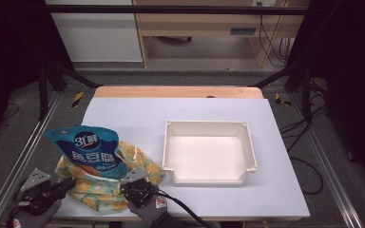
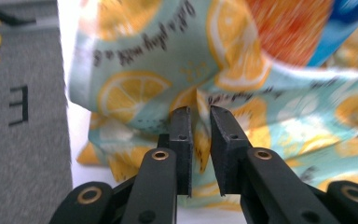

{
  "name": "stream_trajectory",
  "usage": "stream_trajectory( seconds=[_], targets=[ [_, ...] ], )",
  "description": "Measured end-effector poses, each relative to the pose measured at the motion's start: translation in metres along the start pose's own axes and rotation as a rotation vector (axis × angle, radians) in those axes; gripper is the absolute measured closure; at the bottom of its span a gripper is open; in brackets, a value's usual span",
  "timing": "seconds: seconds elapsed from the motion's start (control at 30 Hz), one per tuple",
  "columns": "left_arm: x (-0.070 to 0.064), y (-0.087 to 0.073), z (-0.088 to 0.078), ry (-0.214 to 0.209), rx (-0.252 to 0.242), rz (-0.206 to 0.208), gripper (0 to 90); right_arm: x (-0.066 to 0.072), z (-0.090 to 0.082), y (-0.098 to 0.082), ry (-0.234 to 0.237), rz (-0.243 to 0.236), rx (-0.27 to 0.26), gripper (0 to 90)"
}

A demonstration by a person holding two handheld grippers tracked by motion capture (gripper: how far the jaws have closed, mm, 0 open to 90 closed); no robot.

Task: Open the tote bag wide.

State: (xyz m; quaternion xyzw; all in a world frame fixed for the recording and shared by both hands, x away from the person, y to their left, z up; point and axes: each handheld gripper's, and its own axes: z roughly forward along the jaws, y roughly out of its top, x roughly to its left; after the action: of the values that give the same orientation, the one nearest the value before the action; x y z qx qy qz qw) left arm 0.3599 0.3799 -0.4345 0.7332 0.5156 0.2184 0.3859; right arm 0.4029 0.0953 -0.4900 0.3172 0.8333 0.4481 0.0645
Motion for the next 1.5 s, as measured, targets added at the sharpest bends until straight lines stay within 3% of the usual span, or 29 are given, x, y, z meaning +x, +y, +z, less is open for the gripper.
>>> stream_trajectory(
  seconds=[0.1,0.23,0.37,0.47,0.63,0.83,1.0,1.13,1.23,1.5],
  targets=[
    [-0.007,0.007,-0.011,-0.002,-0.058,0.017,79.8,0.0,0.0,0.0,-0.001,-0.008,0.006,90.0],
    [-0.022,0.017,-0.015,-0.026,-0.102,0.08,84.7,0.0,0.001,0.0,-0.002,-0.005,0.015,90.0],
    [-0.038,0.024,0.002,-0.049,-0.079,0.162,87.1,0.001,0.001,0.0,-0.004,-0.006,0.015,90.0],
    [-0.039,0.024,0.016,-0.004,-0.012,0.19,88.1,0.001,0.001,0.0,-0.002,-0.009,0.014,90.0],
    [-0.021,0.013,0.026,0.045,0.048,0.14,89.8,0.001,0.0,0.0,-0.004,-0.013,0.008,90.0],
    [0.004,0.001,0.039,0.059,0.109,0.078,89.8,0.001,0.0,0.0,0.002,-0.009,0.007,90.0],
    [0.009,-0.004,0.045,0.074,0.152,0.069,89.9,-0.002,-0.003,0.001,-0.024,-0.01,0.001,90.0],
    [0.011,-0.006,0.046,0.086,0.175,0.061,89.9,-0.01,-0.008,0.0,-0.073,0.007,0.002,90.0],
    [0.013,-0.007,0.046,0.088,0.175,0.045,89.8,-0.017,-0.011,-0.004,-0.105,0.022,0.012,90.0],
    [0.013,-0.008,0.045,0.085,0.175,0.045,89.7,-0.025,-0.019,-0.009,-0.132,0.067,0.004,90.0]
  ],
)
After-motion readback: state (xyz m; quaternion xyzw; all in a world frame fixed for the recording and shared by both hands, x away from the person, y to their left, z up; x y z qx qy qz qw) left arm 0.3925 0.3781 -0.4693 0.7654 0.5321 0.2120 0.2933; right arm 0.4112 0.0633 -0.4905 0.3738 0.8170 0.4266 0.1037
